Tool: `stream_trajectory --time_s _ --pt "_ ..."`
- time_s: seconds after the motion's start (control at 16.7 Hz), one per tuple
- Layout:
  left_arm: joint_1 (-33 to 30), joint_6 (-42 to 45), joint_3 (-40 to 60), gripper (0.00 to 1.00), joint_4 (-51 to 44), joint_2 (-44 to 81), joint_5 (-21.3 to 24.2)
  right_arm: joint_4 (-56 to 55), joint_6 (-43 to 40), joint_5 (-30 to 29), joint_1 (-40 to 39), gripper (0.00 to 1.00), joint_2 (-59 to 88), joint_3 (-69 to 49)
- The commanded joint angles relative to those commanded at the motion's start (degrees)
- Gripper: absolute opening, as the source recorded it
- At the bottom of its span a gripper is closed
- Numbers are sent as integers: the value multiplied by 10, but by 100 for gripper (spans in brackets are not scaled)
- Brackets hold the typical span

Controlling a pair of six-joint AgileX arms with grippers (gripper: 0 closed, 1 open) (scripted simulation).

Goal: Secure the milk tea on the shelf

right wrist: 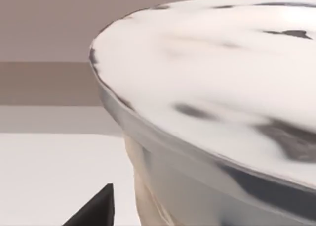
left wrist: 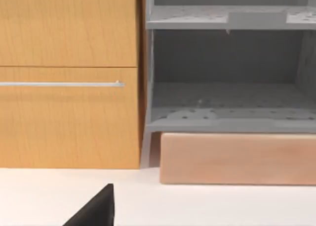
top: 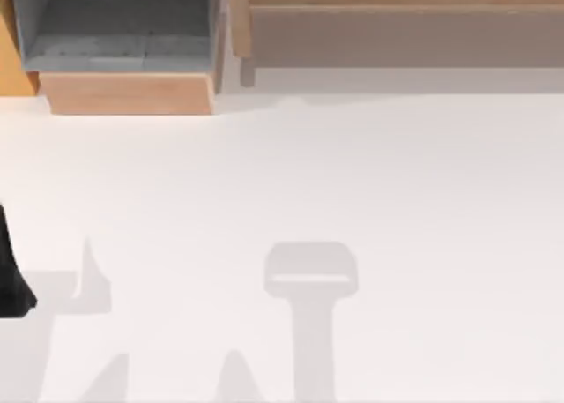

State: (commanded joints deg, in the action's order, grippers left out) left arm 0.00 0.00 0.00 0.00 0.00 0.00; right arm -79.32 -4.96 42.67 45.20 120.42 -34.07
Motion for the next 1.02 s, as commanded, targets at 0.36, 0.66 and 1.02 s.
stream_trajectory --time_s 0.36,0.66,1.02 --pt "0 0 0 100 0 0 0 0 0 0 0 70 0 0" --pt "0 0 0 100 0 0 0 0 0 0 0 32 0 0" --pt "0 0 0 100 0 0 0 0 0 0 0 0 0 0"
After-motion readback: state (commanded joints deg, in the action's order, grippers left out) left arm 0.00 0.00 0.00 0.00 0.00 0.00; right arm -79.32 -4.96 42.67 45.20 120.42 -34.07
